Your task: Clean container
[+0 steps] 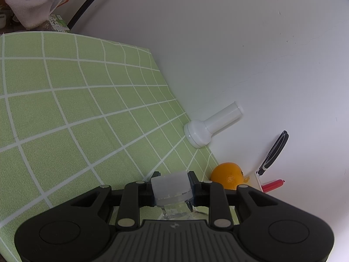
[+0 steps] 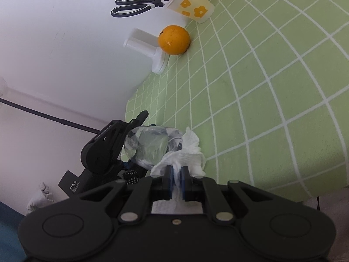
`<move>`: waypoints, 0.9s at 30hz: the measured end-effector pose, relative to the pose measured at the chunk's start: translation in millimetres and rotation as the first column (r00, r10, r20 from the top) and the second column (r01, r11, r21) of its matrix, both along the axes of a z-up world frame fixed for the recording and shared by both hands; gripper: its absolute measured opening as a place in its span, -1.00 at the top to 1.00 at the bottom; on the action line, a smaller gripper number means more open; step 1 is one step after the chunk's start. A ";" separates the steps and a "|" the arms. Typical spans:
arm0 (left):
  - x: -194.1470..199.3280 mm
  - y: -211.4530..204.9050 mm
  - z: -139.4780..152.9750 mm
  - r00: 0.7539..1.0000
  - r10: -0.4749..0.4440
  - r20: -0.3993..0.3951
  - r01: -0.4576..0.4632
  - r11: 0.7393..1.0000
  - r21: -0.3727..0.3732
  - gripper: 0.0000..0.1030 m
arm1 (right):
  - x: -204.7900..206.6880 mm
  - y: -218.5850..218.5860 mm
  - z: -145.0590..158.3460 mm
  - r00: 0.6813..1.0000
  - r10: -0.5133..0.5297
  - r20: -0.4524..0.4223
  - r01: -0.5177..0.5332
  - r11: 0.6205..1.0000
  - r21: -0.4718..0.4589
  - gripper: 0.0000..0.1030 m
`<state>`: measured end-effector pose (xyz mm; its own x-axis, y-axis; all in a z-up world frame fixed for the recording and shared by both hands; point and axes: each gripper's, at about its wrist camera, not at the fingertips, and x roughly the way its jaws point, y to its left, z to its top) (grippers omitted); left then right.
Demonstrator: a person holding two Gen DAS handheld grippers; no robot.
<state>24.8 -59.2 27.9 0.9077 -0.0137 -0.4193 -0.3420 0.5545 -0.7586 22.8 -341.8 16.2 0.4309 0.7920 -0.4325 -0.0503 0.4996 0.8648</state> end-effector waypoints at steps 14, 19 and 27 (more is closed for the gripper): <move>-3.6 1.2 -0.1 1.000 -0.003 0.000 0.003 1.000 -0.003 0.45 | 19.0 -7.5 -5.5 0.995 -0.099 -0.014 0.099 0.995 0.033 0.85; -6.9 -2.4 6.2 1.000 -0.014 0.014 0.013 0.999 0.033 0.45 | 25.0 -10.5 -10.2 0.992 -0.121 -0.033 0.123 0.991 0.053 0.85; -7.3 -22.2 32.0 0.993 -0.082 0.080 0.068 0.983 0.168 0.46 | 35.3 -14.4 -13.2 0.987 -0.153 -0.047 0.156 0.986 0.061 0.85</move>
<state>17.5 -81.4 59.9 0.9396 -0.0202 -0.3417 -0.2321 0.6962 -0.6793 58.1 -356.1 3.1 0.5328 0.7439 -0.4033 0.0606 0.4419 0.8950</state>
